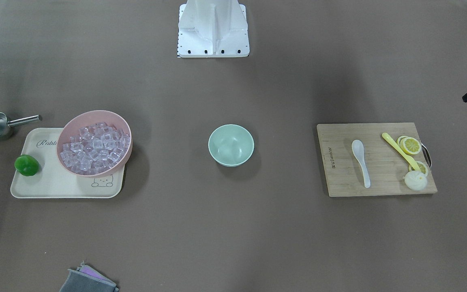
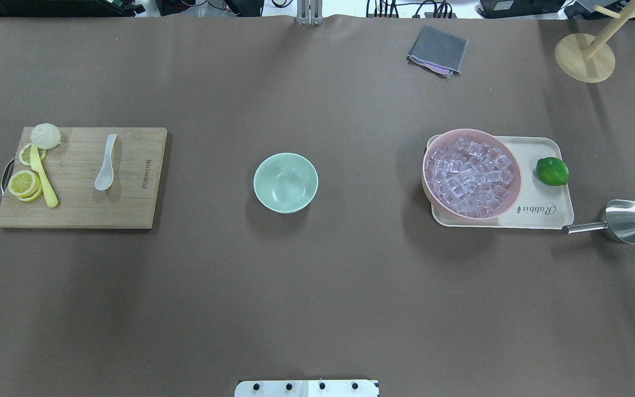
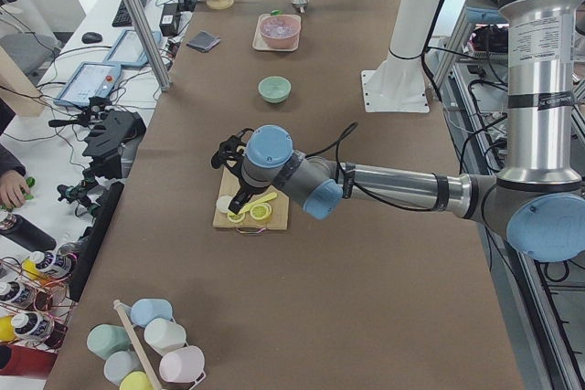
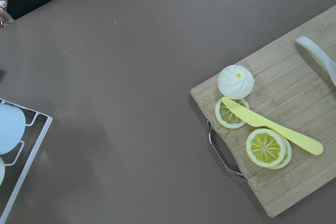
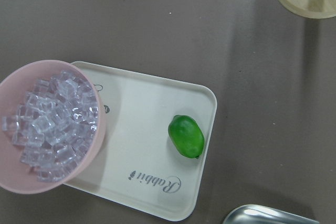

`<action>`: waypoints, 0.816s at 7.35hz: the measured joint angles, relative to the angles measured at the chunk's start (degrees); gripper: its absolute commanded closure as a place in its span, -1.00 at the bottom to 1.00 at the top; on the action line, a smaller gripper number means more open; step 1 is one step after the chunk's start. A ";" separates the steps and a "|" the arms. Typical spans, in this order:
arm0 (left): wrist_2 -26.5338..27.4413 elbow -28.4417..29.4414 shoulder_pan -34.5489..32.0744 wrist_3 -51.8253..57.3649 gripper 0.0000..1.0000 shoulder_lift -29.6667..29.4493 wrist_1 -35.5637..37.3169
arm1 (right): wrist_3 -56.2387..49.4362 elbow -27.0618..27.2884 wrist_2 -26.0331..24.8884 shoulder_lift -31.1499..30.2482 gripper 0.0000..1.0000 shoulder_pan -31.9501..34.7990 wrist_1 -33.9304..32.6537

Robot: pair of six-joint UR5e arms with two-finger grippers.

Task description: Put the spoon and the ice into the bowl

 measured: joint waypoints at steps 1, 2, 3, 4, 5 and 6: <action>2.30 0.05 3.18 -6.60 -0.96 -1.23 -0.22 | 7.84 0.66 -5.97 2.31 -1.00 -6.32 -0.19; 5.53 0.20 6.19 -12.23 -0.96 -2.62 -0.37 | 14.84 0.97 -11.71 4.86 -1.00 -12.21 -0.98; 8.60 0.63 9.07 -17.15 -0.94 -4.13 -0.55 | 19.76 1.17 -16.41 7.40 -1.00 -16.78 -3.32; 11.99 1.46 11.84 -21.53 -0.93 -5.76 -1.22 | 23.06 1.35 -20.17 10.35 -0.99 -20.16 -7.46; 15.10 2.93 14.47 -25.19 -0.89 -7.82 -2.18 | 26.03 1.43 -23.79 14.15 -0.99 -23.22 -13.04; 17.31 5.03 16.60 -27.49 -0.69 -10.23 -2.75 | 28.54 1.40 -27.20 18.15 -0.99 -26.10 -18.82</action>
